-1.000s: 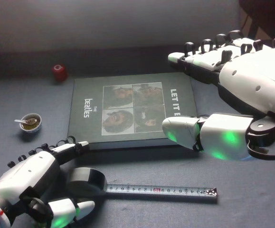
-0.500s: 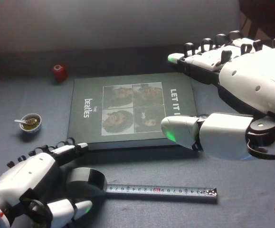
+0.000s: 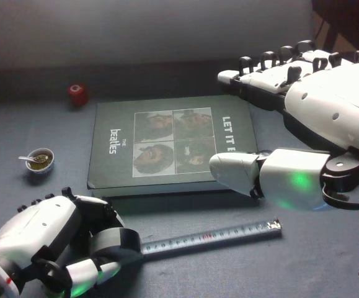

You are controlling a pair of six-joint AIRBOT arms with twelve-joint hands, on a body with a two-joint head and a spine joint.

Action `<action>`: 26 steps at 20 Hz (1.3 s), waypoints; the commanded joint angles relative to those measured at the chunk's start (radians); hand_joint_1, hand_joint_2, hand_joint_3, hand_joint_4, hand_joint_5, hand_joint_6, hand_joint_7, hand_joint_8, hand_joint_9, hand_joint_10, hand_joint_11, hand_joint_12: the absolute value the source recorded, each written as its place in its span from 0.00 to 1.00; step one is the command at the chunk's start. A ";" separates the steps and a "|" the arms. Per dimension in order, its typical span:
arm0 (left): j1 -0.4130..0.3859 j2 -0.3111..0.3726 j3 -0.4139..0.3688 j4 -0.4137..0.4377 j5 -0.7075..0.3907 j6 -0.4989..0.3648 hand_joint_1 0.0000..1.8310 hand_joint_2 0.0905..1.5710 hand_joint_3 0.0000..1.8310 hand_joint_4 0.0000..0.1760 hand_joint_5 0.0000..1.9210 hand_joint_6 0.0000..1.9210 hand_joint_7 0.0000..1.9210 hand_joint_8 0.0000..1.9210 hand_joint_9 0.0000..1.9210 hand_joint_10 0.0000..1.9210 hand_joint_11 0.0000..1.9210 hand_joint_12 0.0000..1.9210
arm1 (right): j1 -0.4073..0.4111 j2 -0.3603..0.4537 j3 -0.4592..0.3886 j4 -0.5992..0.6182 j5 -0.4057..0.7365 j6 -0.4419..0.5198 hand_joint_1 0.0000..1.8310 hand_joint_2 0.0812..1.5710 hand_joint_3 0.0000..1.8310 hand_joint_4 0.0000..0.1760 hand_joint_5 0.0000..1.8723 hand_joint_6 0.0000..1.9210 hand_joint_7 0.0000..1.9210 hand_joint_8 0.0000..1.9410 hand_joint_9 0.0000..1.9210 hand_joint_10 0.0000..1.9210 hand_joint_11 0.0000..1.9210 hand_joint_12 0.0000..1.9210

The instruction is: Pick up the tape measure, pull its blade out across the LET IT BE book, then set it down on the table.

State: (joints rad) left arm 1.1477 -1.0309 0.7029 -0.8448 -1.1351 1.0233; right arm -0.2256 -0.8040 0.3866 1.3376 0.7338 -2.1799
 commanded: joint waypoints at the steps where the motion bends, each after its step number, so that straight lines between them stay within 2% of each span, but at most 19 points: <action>1: -0.003 -0.005 -0.001 0.038 -0.057 0.000 0.75 0.67 0.00 0.00 0.53 0.43 0.58 0.39 0.47 0.66 0.38 0.63 | 0.010 0.005 -0.008 -0.071 0.032 0.008 0.06 0.72 0.00 0.21 0.08 0.00 0.09 0.00 0.07 0.00 0.00 0.33; 2: -0.003 -0.005 -0.001 0.039 -0.059 -0.001 0.75 0.67 0.00 0.00 0.53 0.42 0.60 0.35 0.48 0.65 0.36 0.63 | 0.010 0.005 -0.008 -0.071 0.031 0.008 0.06 0.72 0.00 0.20 0.08 0.00 0.09 0.00 0.07 0.00 0.00 0.33; 4: -0.003 -0.005 -0.003 0.049 -0.060 -0.017 0.75 0.66 0.00 0.00 0.54 0.40 0.61 0.33 0.49 0.65 0.35 0.63 | 0.009 0.005 -0.009 -0.090 0.030 0.017 0.06 0.72 0.00 0.20 0.08 0.00 0.09 0.00 0.07 0.00 0.00 0.32; 5: -0.003 -0.005 -0.005 0.053 -0.064 -0.029 0.75 0.67 0.00 0.00 0.53 0.41 0.58 0.37 0.47 0.66 0.35 0.63 | 0.006 0.005 -0.009 -0.110 0.030 0.030 0.05 0.72 0.00 0.19 0.08 0.00 0.09 0.00 0.07 0.00 0.00 0.32; 7: -0.007 -0.004 -0.007 0.086 -0.084 -0.051 0.75 0.67 0.00 0.00 0.56 0.38 0.55 0.43 0.46 0.67 0.38 0.60 | -0.001 0.005 -0.009 -0.160 0.031 0.054 0.05 0.72 0.00 0.18 0.10 0.00 0.11 0.00 0.08 0.00 0.00 0.37; 8: -0.015 -0.001 -0.010 0.094 -0.085 -0.056 0.75 0.67 0.00 0.00 0.56 0.36 0.55 0.44 0.46 0.67 0.38 0.60 | -0.003 0.006 -0.009 -0.165 0.031 0.055 0.05 0.72 0.00 0.18 0.09 0.00 0.11 0.00 0.08 0.00 0.00 0.37; 13: -0.070 0.035 -0.026 0.138 -0.075 -0.057 0.75 0.68 0.00 0.00 0.54 0.38 0.55 0.45 0.46 0.67 0.40 0.59 | -0.007 0.005 -0.008 -0.165 0.029 0.027 0.06 0.72 0.00 0.19 0.09 0.00 0.10 0.00 0.07 0.00 0.00 0.33; 18: -0.155 0.093 -0.005 0.166 0.018 -0.046 0.75 0.68 0.00 0.00 0.54 0.37 0.54 0.46 0.46 0.67 0.38 0.60 | -0.015 -0.046 0.000 -0.165 0.089 -0.018 0.06 0.72 0.00 0.19 0.09 0.00 0.10 0.00 0.08 0.00 0.00 0.33; 21: -0.217 0.124 0.040 0.180 0.095 -0.047 0.75 0.68 0.00 0.00 0.54 0.37 0.54 0.46 0.47 0.67 0.39 0.61 | 0.008 -0.103 0.032 -0.153 0.149 -0.046 0.07 0.71 0.00 0.19 0.10 0.00 0.10 0.00 0.08 0.00 0.00 0.35; 23: -0.262 0.136 0.074 0.178 0.146 -0.047 0.75 0.68 0.00 0.00 0.54 0.37 0.54 0.46 0.47 0.67 0.40 0.61 | 0.028 -0.124 0.052 -0.099 0.137 -0.082 0.07 0.71 0.00 0.19 0.10 0.00 0.10 0.00 0.08 0.00 0.00 0.36; 24: -0.283 0.139 0.092 0.168 0.168 -0.047 0.75 0.68 0.00 0.00 0.54 0.38 0.54 0.46 0.48 0.67 0.40 0.61 | 0.038 -0.132 0.061 -0.055 0.129 -0.103 0.08 0.71 0.00 0.18 0.10 0.00 0.10 0.00 0.09 0.00 0.00 0.36; 26: -0.305 0.139 0.111 0.147 0.178 -0.048 0.75 0.68 0.00 0.00 0.54 0.38 0.54 0.46 0.48 0.67 0.40 0.61 | 0.050 -0.141 0.073 -0.023 0.123 -0.122 0.22 0.68 0.00 0.15 0.10 0.00 0.11 0.00 0.10 0.01 0.00 0.38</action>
State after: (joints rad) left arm 0.8478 -0.8936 0.8173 -0.7387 -0.8631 0.9878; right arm -0.1917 -0.9516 0.4667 1.3994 0.8276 -2.3035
